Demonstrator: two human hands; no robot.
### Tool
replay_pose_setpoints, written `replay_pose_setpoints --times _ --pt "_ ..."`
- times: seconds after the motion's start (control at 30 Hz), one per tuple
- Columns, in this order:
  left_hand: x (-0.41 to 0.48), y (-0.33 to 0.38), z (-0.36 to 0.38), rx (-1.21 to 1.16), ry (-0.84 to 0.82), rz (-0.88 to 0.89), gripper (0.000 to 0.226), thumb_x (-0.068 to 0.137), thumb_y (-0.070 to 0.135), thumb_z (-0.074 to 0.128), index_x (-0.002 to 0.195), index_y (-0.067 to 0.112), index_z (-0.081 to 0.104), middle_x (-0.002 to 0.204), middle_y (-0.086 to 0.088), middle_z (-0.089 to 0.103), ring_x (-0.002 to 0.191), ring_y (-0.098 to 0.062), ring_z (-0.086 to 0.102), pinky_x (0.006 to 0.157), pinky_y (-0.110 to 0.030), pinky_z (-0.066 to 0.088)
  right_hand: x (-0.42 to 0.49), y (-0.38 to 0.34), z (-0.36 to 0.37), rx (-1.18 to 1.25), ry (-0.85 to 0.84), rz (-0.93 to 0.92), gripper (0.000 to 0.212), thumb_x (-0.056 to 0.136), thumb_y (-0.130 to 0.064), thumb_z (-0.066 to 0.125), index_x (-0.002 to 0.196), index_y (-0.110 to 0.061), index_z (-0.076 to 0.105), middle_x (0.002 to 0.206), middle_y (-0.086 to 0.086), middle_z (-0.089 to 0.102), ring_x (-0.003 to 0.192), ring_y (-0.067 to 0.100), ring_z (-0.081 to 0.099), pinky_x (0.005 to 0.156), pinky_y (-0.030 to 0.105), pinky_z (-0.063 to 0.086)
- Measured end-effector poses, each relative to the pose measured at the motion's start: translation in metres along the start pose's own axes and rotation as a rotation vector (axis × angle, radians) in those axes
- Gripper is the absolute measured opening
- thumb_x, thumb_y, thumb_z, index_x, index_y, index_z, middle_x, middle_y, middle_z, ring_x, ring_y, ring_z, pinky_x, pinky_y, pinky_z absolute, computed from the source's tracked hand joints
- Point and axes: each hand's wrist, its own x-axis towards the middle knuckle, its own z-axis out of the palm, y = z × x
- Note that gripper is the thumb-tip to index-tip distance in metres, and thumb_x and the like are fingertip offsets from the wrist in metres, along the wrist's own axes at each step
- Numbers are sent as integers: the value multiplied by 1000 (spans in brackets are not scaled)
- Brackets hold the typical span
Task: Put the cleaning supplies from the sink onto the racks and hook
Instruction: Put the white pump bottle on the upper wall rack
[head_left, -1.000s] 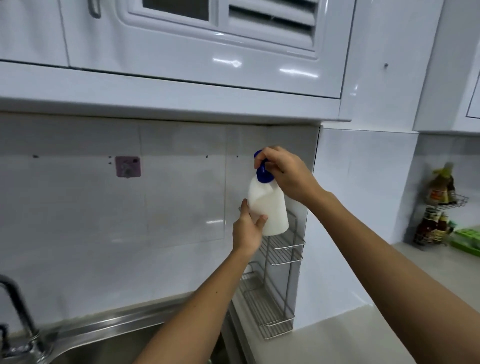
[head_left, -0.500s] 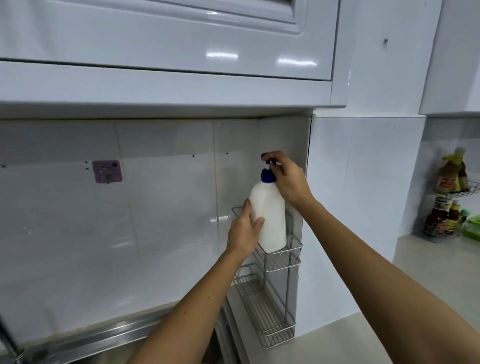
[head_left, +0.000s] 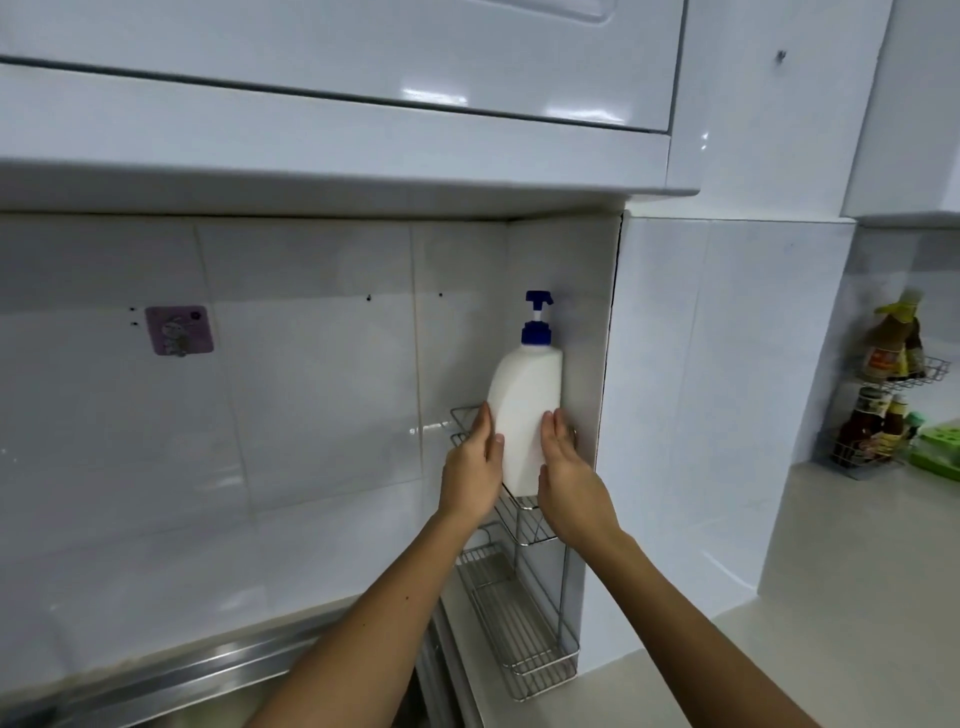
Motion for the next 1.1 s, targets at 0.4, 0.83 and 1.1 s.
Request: replay_pose_setpoints --times 0.4,0.83,1.1 --pt "26 -11 5 91 -38 -114 57 102 21 33 153 22 7 118 -22 62 97 -33 63 82 -38 55 32 -6 -3 -149 -363 44 54 97 -9 33 149 -7 22 159 5 21 136 34 38 109 40 37" --pt "56 -23 1 -7 -116 -235 56 101 30 29 152 19 11 150 -15 39 129 -30 47 103 -34 39 68 -9 36 -204 -548 89 69 95 0 33 153 -6 -3 163 9 -6 149 27 13 119 38 25" --pt "58 -28 -3 8 -125 -212 52 100 22 29 151 17 21 143 -17 47 103 -19 53 76 -23 40 72 -11 35 -156 -516 100 66 95 0 34 153 -5 5 163 10 2 149 26 15 119 35 24"
